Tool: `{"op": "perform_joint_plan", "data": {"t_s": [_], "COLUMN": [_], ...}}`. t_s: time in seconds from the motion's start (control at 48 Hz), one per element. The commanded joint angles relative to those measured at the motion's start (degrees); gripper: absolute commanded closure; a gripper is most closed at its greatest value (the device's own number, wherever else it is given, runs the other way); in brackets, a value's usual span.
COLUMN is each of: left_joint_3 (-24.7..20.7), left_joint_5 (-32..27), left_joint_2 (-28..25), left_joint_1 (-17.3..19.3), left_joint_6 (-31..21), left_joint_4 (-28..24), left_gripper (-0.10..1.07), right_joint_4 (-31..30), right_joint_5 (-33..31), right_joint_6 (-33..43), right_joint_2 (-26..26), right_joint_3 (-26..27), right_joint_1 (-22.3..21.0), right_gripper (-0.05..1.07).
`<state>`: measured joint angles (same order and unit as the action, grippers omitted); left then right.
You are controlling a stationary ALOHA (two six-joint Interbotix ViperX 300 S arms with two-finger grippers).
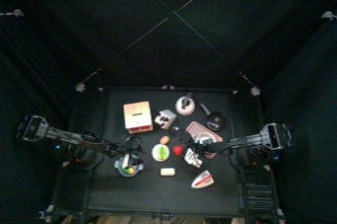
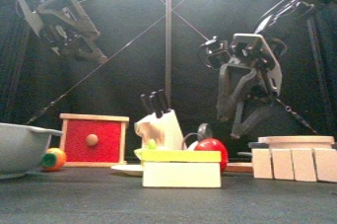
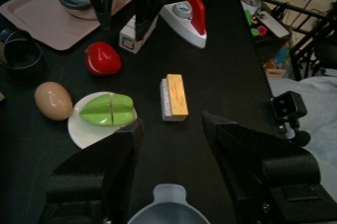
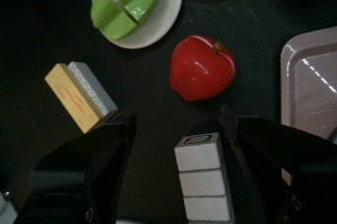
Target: Grab apple
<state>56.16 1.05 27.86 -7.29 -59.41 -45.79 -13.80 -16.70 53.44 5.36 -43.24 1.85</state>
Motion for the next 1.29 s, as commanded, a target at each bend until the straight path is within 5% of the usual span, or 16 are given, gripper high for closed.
{"op": "perform_joint_plan", "data": {"t_s": [0.0, 0.583, 1.271], "left_joint_3": [-0.70, -0.35, -0.18], "left_joint_5": [0.44, 0.70, 0.70], "left_joint_2": [0.18, 0.26, 0.26], "left_joint_1": [0.18, 0.18, 0.18], "left_joint_6": [0.00, 0.09, 0.09], "left_joint_4": [0.09, 0.44, 0.44], "left_gripper": [0.11, 0.11, 0.11], "right_joint_4": [-0.18, -12.66, -12.83], "right_joint_5": [-1.85, -11.16, -11.78], "right_joint_6": [0.09, 14.06, 13.97], "right_joint_2": [-0.88, -10.11, -15.03], "right_joint_3": [3.08, 11.87, 14.33], "right_joint_1": [-0.09, 0.53, 0.18], "right_gripper": [0.04, 0.04, 0.11]}}
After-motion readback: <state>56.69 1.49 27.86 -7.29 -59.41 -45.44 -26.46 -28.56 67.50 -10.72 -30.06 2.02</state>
